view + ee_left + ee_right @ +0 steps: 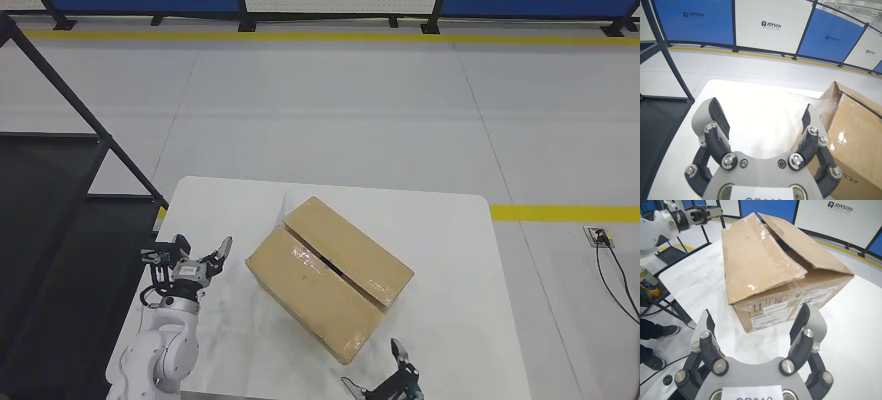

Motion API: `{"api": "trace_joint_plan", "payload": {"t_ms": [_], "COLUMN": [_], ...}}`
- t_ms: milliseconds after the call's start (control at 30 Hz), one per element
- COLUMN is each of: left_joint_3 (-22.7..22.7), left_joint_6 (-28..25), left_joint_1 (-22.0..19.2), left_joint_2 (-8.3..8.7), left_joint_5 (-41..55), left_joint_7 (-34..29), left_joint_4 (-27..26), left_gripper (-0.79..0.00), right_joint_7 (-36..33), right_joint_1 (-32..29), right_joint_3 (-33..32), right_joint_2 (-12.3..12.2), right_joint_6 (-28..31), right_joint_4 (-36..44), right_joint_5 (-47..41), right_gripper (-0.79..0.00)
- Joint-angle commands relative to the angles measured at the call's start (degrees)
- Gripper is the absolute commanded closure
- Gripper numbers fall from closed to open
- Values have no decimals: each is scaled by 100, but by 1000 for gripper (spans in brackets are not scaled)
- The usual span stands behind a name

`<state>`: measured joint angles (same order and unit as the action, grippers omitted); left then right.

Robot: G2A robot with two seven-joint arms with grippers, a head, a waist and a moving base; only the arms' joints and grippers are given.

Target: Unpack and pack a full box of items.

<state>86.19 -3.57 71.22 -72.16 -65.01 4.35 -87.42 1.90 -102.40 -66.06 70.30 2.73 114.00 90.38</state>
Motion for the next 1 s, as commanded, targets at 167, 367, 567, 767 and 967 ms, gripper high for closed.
{"api": "trace_joint_plan", "payload": {"t_ms": [167, 367, 567, 767, 967], "left_joint_3": [-107, -254, -375, -419, -506], "left_joint_6": [58, -116, -140, -340, -639], "left_joint_1": [-261, -434, -596, -648, -632], "left_joint_2": [-16, -5, -11, -4, 10], "left_joint_5": [-79, -410, -622, -695, -842], "left_joint_7": [-180, -413, -417, -359, -315], "left_joint_4": [411, 730, 1030, 1118, 1067], "left_gripper": [-785, -785, -785, -785, -785], "right_joint_7": [-215, -530, -742, -705, -378], "right_joint_1": [426, 655, 805, 719, 530], "right_joint_3": [369, 422, 379, 194, -83], "right_joint_2": [111, 181, 229, 248, 252], "right_joint_6": [-564, -1021, -1240, -1488, -1456], "right_joint_4": [-310, -374, -377, -228, -53], "right_joint_5": [2, -87, -294, -523, -1056], "right_gripper": [-785, -785, -785, -785, -785]}}
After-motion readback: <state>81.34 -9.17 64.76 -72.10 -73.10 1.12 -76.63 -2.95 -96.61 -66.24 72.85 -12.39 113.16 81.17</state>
